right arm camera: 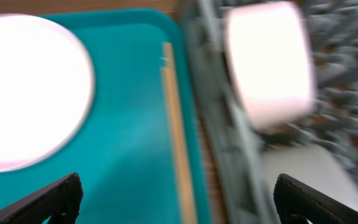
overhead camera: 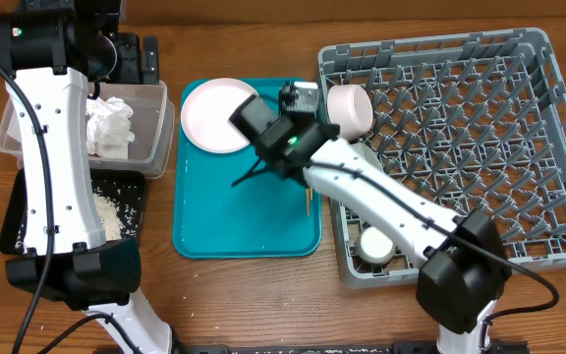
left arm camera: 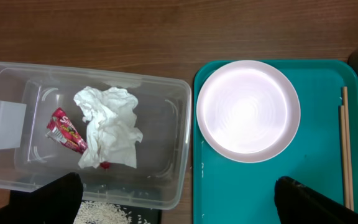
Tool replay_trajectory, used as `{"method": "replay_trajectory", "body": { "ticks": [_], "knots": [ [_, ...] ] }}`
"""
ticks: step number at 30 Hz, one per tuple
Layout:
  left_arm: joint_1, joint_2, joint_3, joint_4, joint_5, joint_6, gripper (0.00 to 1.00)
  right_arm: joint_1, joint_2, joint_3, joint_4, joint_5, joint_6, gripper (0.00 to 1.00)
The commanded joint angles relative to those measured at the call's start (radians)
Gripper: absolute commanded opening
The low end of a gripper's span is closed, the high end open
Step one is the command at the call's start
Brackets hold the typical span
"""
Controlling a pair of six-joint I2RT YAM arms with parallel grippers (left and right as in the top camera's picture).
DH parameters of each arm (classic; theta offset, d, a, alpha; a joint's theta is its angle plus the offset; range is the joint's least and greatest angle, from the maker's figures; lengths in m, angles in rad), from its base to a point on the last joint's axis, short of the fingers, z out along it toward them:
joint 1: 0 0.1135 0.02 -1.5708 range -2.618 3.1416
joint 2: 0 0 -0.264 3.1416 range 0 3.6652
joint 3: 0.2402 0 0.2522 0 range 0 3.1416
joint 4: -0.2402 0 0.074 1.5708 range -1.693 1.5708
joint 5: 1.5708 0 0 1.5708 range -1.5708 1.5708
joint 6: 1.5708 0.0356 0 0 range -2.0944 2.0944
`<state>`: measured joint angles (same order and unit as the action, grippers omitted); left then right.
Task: Sort waste into correct bins and load items into the dishwasher
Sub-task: 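Return the right gripper to the tray and grasp the pink plate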
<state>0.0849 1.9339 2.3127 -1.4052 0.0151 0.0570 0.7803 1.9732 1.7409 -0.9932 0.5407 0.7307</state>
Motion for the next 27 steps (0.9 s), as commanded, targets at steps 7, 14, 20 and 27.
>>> {"method": "replay_trajectory", "body": {
  "ticks": [7, 14, 20, 27],
  "knots": [
    [-0.006, 0.009, 0.018, 0.003, -0.008, -0.012, 1.0, -0.111, 0.003, 0.026, 0.363, -0.311, -0.08, 0.84],
    [-0.006, 0.009, 0.018, 0.003, -0.008, -0.012, 1.0, -0.107, 0.146, 0.026, 0.47, -0.409, -0.06, 0.72],
    [-0.006, 0.009, 0.018, 0.003, -0.008, -0.012, 1.0, -0.106, 0.256, 0.026, 0.499, -0.42, -0.02, 0.67],
    [-0.006, 0.009, 0.018, 0.003, -0.008, -0.012, 1.0, -0.102, 0.336, 0.026, 0.524, -0.442, -0.02, 0.6]
  ]
}}
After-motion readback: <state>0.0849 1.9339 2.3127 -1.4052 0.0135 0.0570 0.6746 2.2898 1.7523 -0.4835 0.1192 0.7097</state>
